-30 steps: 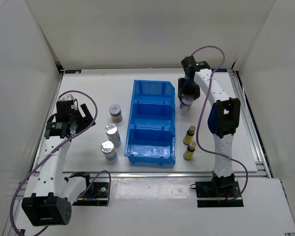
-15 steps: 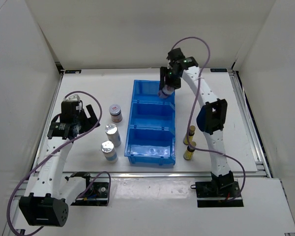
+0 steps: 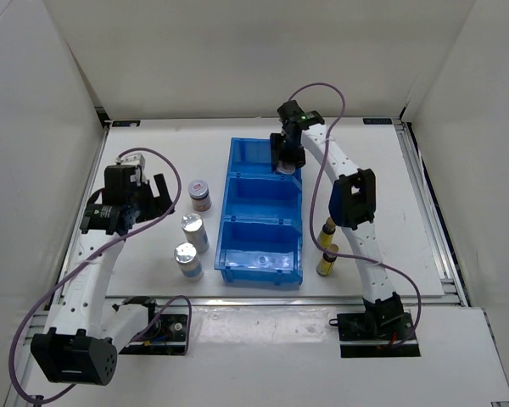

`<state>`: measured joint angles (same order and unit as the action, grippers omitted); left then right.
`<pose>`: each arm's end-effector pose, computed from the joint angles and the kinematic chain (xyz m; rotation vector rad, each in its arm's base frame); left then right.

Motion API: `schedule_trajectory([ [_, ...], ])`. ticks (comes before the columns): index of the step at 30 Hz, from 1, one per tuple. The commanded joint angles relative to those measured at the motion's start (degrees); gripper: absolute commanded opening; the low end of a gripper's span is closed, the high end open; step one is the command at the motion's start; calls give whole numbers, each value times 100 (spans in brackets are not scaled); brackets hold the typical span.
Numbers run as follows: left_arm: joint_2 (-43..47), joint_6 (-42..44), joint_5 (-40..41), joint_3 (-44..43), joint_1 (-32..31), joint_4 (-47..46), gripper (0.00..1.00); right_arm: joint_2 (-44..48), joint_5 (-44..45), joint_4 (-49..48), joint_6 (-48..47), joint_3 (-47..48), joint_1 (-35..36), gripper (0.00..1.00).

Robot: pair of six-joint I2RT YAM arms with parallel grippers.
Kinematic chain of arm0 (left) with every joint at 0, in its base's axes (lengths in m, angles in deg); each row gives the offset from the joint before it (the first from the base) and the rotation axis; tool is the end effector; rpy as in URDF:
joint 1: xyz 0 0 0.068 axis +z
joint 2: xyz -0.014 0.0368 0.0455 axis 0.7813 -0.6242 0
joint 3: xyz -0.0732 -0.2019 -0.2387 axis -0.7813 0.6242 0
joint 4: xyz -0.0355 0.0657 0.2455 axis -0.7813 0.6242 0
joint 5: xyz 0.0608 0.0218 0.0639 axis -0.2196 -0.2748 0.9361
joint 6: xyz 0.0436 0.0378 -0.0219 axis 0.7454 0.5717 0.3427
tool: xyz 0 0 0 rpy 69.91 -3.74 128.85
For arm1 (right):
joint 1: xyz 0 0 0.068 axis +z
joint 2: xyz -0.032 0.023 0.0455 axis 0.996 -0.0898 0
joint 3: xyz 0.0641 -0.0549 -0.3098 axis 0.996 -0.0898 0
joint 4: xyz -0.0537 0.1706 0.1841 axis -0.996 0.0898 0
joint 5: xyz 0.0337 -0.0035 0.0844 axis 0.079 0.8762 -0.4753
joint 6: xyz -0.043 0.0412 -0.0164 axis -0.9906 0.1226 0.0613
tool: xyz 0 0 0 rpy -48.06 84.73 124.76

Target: Organize the condiment bottles

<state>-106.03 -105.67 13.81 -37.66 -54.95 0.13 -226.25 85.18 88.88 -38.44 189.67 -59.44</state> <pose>0.1663 -0.0098 0.3489 -0.2785 2.3958 -0.1459 0.5174 0.2466 0.2335 -0.1515 2.7087 0.2571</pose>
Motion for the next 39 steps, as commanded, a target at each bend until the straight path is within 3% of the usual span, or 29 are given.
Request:
schedule_trajectory([
  [1, -66, 501, -332, -503, -21, -221, 100, 266, 319, 141, -48, 116, 61, 45],
  [2, -144, 563, -463, -556, -21, -274, 100, 328, 319, 193, -48, 116, 61, 55],
  [3, -197, 564, -464, -626, -21, -274, 100, 329, 371, 194, -48, 116, 61, 73],
  [5, -198, 616, -526, -627, -21, -326, 100, 556, 460, 246, 4, 116, 61, 92],
  [7, -198, 564, -509, -627, -21, -327, 100, 749, 512, 247, 74, 186, 0, 100],
  [15, -179, 441, -201, -741, -21, -327, 100, 2075, 373, -297, 479, 399, -457, 100],
  [18, -706, 380, -428, -1074, -21, -388, 100, 2946, 319, -746, 479, -208, -589, 100],
  [23, -1875, 186, -1325, -1592, -81, -1011, 100, 3913, 91, -641, 364, -866, -897, 100],
  [31, -3203, 370, -676, -2410, -1145, -1013, 100, 5258, 240, -281, 242, -2666, -1099, 100],
  [39, -3819, 89, 53, -2359, -1207, -810, 100, 5787, 29, 0, 180, -3302, -1346, 100],
])
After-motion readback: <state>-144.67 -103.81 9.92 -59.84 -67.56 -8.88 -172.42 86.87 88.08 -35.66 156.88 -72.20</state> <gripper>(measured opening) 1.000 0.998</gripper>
